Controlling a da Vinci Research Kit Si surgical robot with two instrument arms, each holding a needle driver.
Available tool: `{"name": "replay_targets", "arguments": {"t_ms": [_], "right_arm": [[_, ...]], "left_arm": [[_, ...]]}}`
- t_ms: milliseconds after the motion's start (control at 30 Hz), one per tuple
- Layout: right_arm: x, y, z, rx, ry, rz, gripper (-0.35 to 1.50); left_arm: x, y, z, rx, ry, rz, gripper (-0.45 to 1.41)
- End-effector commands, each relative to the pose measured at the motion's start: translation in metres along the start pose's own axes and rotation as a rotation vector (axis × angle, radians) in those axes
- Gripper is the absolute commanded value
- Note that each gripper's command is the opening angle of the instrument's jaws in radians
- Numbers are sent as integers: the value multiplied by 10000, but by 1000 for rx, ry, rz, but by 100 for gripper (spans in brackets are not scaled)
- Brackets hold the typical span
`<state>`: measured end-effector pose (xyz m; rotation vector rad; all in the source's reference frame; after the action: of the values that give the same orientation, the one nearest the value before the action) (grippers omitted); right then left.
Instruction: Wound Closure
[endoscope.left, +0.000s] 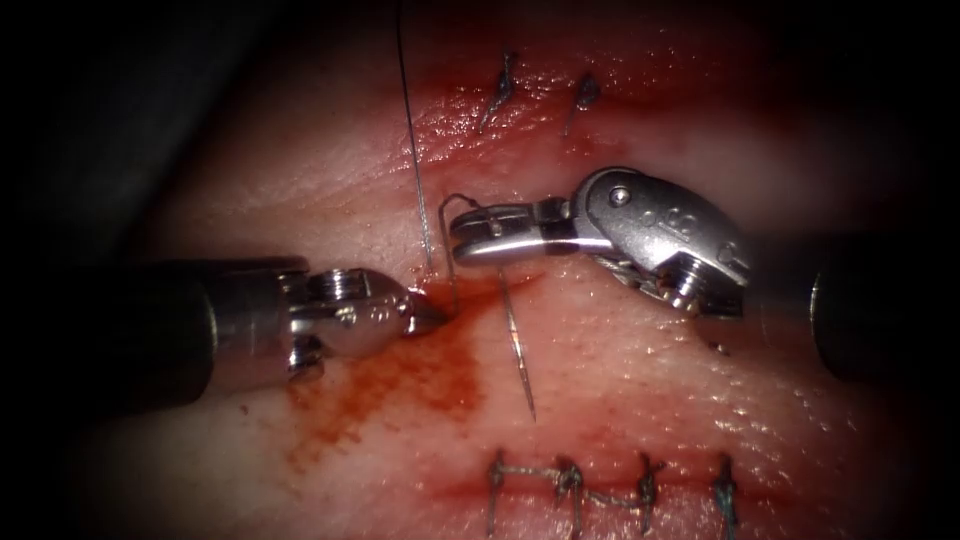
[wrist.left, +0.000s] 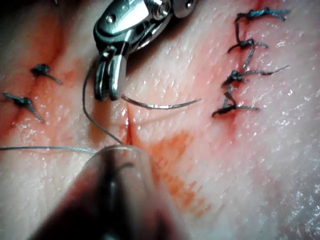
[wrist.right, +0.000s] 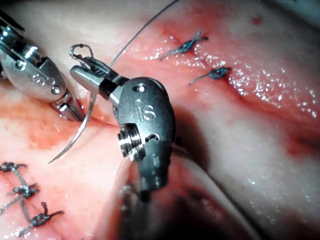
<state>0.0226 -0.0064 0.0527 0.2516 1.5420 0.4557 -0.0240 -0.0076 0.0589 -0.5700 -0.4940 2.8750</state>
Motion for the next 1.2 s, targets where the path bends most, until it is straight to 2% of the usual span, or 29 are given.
{"name": "replay_targets", "arguments": {"t_ms": [33, 100, 133, 200, 367, 467, 533, 667, 1000, 1200], "right_arm": [[-1, 5, 9, -7, 21, 3, -35], [3, 9, 10, -18, 42, -3, -35], [6, 12, 10, -21, 51, -5, -35], [9, 16, 11, -27, 66, -12, -35], [10, 24, 17, -62, 90, -67, -35], [6, 24, 21, -85, 102, -112, -35], [3, 24, 22, -106, 110, -145, -35], [-6, 27, 24, -132, 133, -206, -35], [-44, 15, 34, -165, 115, -325, -35], [-47, -2, 42, -196, 117, -430, -35]], "left_arm": [[4, 2, 8, -35, 2, 0, -45], [4, 7, 9, -70, 7, 0, -45], [5, 10, 9, -89, 11, -9, -37], [5, 14, 7, -110, 23, -11, -8], [5, 23, 2, -131, 30, -11, 29], [3, 23, 1, -133, 30, -26, 41], [1, 22, 1, -134, 31, -29, 41], [-2, 23, -1, -136, 31, -31, 61], [-3, 24, -4, -139, 32, -41, 71], [-3, 23, -5, -141, 33, -40, 73]]}}
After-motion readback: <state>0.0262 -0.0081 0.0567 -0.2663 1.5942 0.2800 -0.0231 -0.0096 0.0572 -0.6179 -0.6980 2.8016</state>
